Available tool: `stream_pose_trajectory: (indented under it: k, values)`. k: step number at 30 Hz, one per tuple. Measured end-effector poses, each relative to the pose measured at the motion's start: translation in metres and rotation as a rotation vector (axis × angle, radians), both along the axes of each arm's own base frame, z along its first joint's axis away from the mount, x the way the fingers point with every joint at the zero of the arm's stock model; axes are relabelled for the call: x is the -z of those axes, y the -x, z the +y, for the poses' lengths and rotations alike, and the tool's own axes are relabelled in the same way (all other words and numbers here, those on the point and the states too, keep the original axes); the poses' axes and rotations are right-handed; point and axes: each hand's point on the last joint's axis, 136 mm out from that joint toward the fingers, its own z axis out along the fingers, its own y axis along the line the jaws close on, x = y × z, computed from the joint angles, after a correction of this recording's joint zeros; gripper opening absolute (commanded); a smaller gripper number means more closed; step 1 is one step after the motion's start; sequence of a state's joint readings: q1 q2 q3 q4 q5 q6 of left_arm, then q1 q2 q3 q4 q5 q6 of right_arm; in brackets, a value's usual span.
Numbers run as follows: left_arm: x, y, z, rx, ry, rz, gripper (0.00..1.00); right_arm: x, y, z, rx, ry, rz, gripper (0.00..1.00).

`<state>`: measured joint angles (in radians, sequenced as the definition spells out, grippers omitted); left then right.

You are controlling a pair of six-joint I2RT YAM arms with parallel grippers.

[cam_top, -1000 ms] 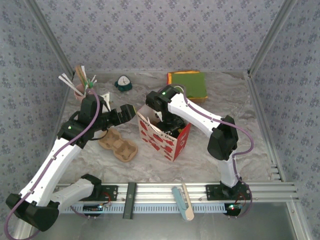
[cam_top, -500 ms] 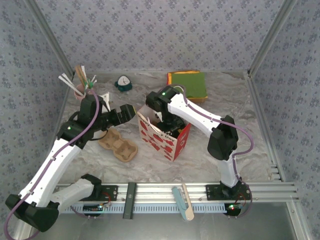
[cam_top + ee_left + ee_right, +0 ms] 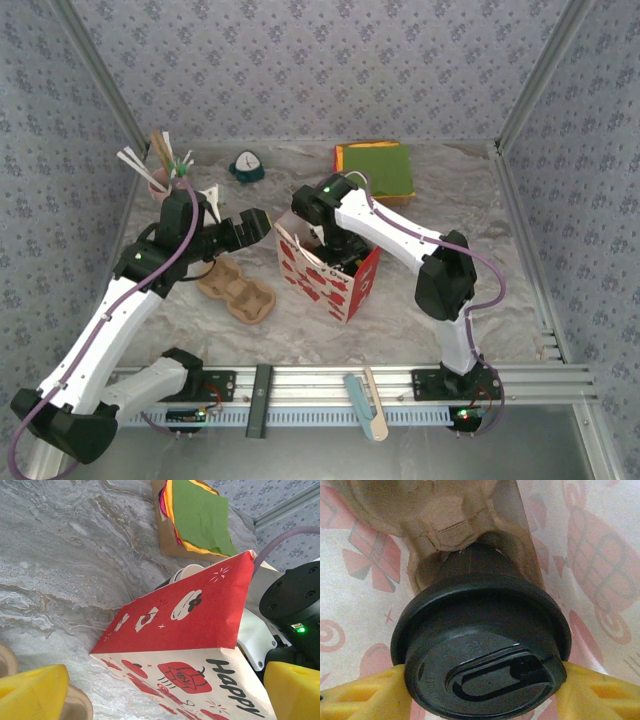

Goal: Pack the takeout coffee

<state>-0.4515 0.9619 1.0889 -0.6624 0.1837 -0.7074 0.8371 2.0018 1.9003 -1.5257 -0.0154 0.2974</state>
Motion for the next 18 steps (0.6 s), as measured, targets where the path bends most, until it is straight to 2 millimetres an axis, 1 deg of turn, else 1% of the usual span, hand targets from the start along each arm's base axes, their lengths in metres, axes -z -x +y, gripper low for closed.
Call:
stream_pose_trajectory:
  k: [18]
  values:
    - [-0.0007, 0.0014, -0.0014, 0.009, 0.007, 0.001, 1.00, 0.0010, -0.0002, 0.0002, 0.000, 0.000, 0.000, 0.68]
